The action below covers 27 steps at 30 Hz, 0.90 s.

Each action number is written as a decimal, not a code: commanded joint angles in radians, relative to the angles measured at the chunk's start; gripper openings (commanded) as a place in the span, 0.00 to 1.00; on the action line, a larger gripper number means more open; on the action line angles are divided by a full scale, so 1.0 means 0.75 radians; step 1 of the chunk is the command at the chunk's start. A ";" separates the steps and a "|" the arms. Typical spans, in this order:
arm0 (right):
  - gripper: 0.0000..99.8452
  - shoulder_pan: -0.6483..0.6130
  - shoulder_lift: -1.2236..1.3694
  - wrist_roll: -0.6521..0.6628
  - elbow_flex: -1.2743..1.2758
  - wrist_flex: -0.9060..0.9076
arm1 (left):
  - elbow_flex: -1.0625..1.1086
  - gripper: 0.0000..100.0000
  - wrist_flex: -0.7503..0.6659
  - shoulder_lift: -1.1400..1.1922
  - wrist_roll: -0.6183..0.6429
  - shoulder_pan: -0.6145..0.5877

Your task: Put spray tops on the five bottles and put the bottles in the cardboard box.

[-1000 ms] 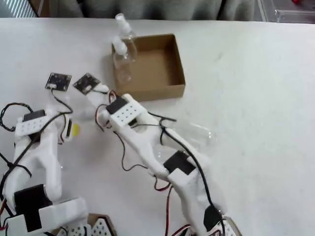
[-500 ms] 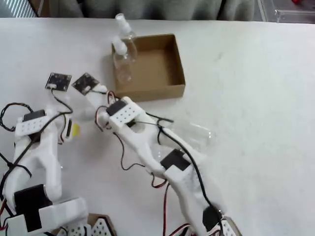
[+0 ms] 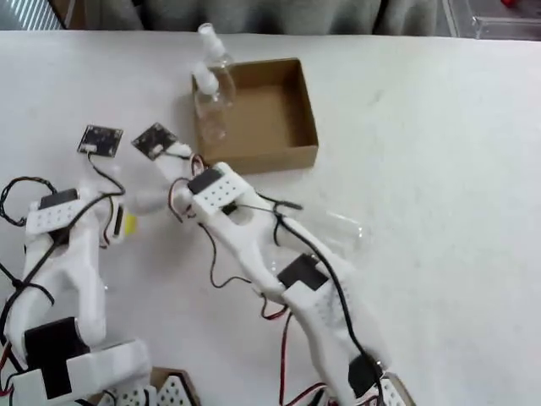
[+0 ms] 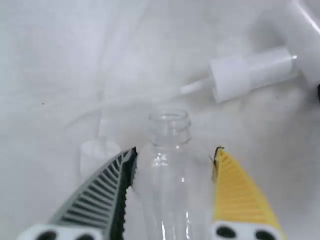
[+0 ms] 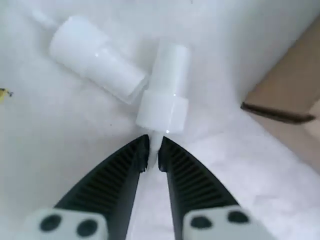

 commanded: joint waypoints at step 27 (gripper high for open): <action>0.22 0.030 -0.310 0.327 -0.053 0.907 | -0.061 0.03 -0.027 -0.003 0.008 -0.007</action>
